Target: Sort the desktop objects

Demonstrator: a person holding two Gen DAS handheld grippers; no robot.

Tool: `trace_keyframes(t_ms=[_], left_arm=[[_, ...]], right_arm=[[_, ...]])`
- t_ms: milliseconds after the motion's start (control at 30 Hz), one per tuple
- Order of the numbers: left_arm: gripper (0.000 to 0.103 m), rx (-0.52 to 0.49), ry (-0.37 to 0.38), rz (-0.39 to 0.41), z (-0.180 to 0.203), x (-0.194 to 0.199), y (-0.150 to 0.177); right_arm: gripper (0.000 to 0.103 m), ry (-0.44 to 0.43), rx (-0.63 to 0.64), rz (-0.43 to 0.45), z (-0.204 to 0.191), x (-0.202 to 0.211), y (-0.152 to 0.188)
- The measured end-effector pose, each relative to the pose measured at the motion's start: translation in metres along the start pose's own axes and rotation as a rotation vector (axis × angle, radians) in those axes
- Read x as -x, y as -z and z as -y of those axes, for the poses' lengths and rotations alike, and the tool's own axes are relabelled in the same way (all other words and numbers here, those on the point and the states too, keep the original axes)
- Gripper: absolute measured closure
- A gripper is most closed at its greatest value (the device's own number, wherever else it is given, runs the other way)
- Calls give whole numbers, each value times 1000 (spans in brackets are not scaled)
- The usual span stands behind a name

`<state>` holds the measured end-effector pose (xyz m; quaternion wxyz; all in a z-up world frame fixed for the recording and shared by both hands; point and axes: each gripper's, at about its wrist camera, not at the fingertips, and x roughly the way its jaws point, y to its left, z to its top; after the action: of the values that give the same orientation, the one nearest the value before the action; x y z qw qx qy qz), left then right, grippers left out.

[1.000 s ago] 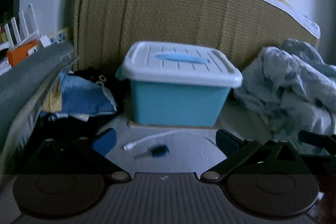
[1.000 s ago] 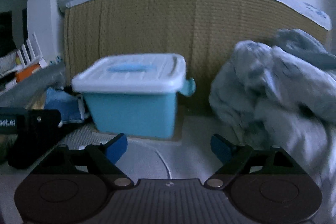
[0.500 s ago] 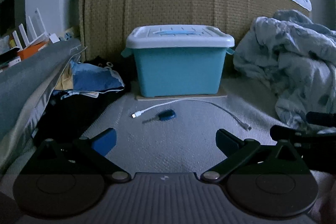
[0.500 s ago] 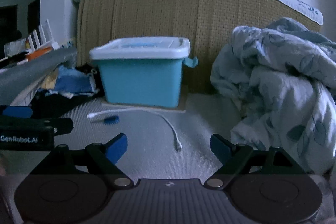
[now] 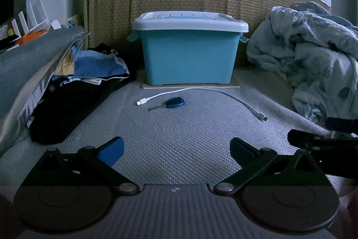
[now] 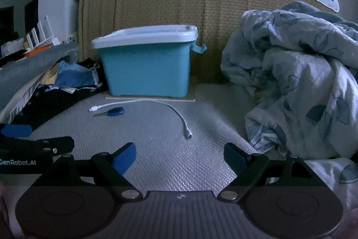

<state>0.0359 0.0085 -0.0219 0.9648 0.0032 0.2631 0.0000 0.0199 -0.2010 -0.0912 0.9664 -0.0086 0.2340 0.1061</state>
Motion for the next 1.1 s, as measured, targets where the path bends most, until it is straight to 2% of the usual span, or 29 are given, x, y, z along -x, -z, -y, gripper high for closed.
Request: trace_keyframes(t_ms=[1100], left_arm=[[0, -9, -14, -20, 0, -5, 5]], right_arm=[[14, 17, -8, -55, 4, -10, 7]])
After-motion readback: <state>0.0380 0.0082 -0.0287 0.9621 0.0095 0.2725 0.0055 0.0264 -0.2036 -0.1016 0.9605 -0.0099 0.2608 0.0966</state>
